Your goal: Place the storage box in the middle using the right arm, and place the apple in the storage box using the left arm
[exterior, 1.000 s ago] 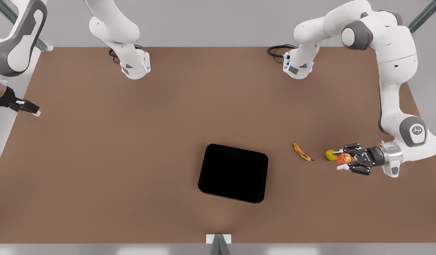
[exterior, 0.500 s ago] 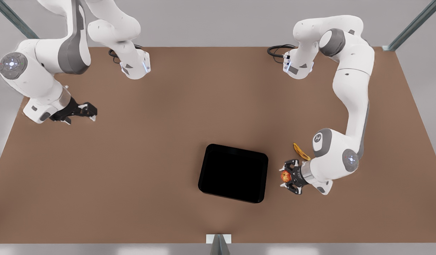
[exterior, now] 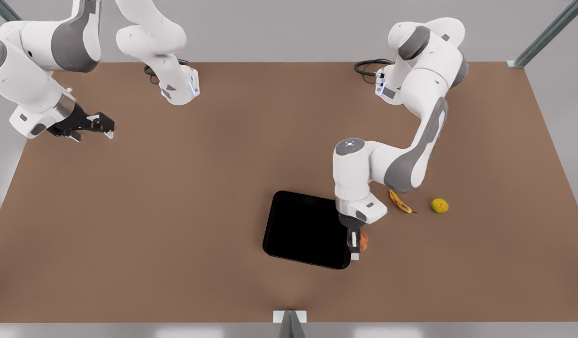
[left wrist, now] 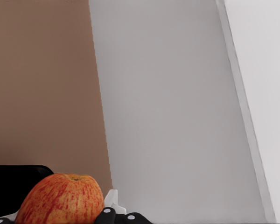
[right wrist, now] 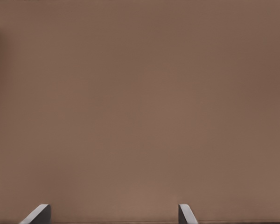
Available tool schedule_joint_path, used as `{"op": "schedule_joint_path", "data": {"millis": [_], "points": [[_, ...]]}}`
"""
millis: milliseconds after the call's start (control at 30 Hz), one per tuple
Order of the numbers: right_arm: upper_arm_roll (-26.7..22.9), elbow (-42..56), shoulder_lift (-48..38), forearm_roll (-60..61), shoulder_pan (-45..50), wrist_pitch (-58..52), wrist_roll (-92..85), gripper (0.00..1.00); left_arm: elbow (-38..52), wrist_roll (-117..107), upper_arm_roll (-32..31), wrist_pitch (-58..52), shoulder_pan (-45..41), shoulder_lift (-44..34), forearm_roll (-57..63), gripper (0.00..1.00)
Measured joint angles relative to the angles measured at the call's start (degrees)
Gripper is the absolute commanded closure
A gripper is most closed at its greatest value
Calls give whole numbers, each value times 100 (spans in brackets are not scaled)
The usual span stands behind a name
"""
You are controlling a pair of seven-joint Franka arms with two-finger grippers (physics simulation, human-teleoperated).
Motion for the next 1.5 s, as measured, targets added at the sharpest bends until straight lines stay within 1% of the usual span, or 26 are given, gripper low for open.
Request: {"op": "schedule_joint_path", "data": {"millis": [133, 200, 467, 700, 767, 833, 867, 900, 933, 1000, 1100, 1167, 1233, 1267, 1300, 1333, 1367, 1400, 1433, 1467, 1500], "points": [[-35, -24, -27, 0, 14, -8, 0, 0, 74, -645, -39, 55, -281, 21, 1815, 79], [-45, -26, -36, 0, 7, -9, 0, 0, 86, -783, -39, 57, -484, 65, 2503, 79], [-36, -41, -71, 0, -180, -132, -52, 0, 99, -1425, -13, 430, -995, 190, 4386, 79], [-105, -42, -86, 0, -206, -176, -123, 0, 41, -4038, -15, 240, -1018, 199, 6282, 79], [-106, -48, -106, 0, -172, -182, -123, 0, 35, -4857, -18, 182, -1022, 198, 6589, 79], [-106, -43, -138, 9, -182, -240, -123, 0, 31, -5521, -29, 133, -1022, 197, 6653, 79], [-106, -36, -150, 9, -184, -262, -123, 0, 30, -5767, -24, 115, -1021, 197, 6585, 35], [-106, -34, -159, 9, -181, -264, -123, 0, 30, -5793, -28, 100, -1020, 197, 6223, 0], [-106, -42, -164, 9, -180, -273, -123, 0, 31, -5475, -32, 116, -1021, 197, 5456, 0], [-106, -52, -194, 9, -182, -290, -123, 0, 34, -4127, -31, 180, -1021, 189, 3461, 0], [-106, -52, -210, 18, -184, -290, -123, 0, 35, -1004, -46, 226, -1013, 189, -30, 0], [-123, -176, -305, 18, -183, -283, -123, 0, 37, -925, -36, 225, -1017, 189, -2112, 0], [-177, -184, -318, 18, -192, -268, -123, 0, 38, -872, -4, 160, -1003, 144, -3573, 0], [-185, -192, -317, 18, -175, -247, -123, 0, 38, -795, 15, 40, -944, 75, -4110, 0], [-185, -193, -318, 18, -184, -241, -123, 0, 39, -705, 322, -435, -909, -166, -4516, 0], [-185, -216, -309, 18, -180, -214, -115, 0, 40, -384, 787, -982, -894, -441, -4823, 0], [-185, -219, -338, 18, -180, -224, -114, 0, 39, 362, 904, -1455, -847, -586, -5085, 0], [-185, -219, -352, 18, -183, -223, -114, 0, 23, 1441, 961, -2077, -507, -744, -5284, 0], [-185, -219, -348, 26, -181, -221, -114, 0, -478, 2758, 1006, -2433, -93, -1183, -5443, 0], [-185, -252, -344, 26, -181, -220, -114, 0, -1100, 4351, 1077, -2545, 287, -1709, -5571, 0], [-185, -284, -344, 26, -181, -211, -114, 0, -1340, 5219, 1189, -2590, 440, -1971, -5660, 0]]}}
